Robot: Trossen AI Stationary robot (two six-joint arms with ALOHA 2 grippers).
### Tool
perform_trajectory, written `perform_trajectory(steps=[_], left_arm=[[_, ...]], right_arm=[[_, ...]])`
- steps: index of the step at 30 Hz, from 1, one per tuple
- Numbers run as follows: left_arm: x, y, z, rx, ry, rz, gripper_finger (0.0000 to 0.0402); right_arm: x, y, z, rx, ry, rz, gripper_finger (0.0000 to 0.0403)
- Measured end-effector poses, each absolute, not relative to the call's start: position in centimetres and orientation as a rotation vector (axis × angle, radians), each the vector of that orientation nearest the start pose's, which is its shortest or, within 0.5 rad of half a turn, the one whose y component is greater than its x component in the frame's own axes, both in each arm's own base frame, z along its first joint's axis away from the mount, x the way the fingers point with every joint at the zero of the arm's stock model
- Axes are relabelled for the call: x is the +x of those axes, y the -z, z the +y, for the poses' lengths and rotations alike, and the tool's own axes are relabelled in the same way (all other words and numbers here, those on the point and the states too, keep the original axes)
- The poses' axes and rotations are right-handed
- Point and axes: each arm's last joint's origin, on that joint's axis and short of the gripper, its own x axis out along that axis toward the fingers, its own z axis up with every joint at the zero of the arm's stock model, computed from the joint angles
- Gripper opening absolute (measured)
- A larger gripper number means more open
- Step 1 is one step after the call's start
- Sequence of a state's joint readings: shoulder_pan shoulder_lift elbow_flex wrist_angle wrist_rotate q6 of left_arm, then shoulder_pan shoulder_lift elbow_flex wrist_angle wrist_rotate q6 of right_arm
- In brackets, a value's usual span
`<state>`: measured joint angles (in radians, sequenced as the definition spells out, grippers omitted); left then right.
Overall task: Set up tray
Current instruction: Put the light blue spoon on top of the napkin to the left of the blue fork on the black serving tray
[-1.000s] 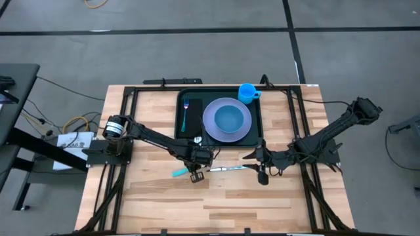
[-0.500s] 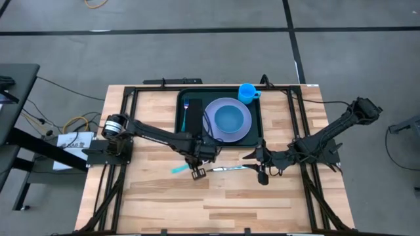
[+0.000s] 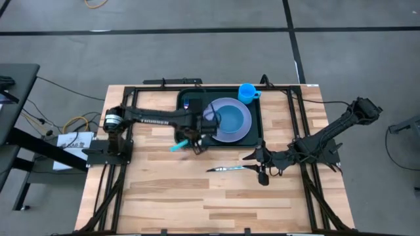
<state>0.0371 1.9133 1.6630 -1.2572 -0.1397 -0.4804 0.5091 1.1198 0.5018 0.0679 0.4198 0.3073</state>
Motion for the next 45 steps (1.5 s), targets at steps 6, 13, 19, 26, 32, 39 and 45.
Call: perform_trajectory(steps=[6, 13, 19, 26, 32, 39, 45], left_arm=[[35.9, -25.4, 7.7, -0.382, -0.639, 1.418, 0.0011], [34.3, -25.4, 14.9, -0.624, -0.819, 1.290, 0.0012], [33.1, -25.4, 18.1, -0.824, -0.848, 1.228, 0.0012], [32.1, -25.4, 19.7, -1.002, -0.968, 1.161, 0.0012], [32.0, -25.4, 20.0, -1.010, -1.105, 1.096, 0.0012], [32.7, -25.5, 20.2, -1.060, -1.086, 1.013, 0.0012], [33.2, -25.6, 20.2, -1.037, -1.101, 0.961, 0.0012]], right_arm=[[19.8, -19.9, 9.6, 0.053, -0.010, 0.498, 0.0131], [20.3, -19.9, 8.3, -0.072, 0.037, 0.494, 0.0131], [21.1, -19.9, 6.1, -0.203, 0.111, 0.508, 0.0131], [21.6, -19.9, 3.8, -0.193, 0.208, 0.523, 0.0131], [21.8, -19.8, 2.7, -0.173, 0.236, 0.533, 0.0131], [21.9, -19.8, 2.1, -0.169, 0.257, 0.537, 0.0131], [21.9, -19.8, 1.9, -0.206, 0.255, 0.544, 0.0131]])
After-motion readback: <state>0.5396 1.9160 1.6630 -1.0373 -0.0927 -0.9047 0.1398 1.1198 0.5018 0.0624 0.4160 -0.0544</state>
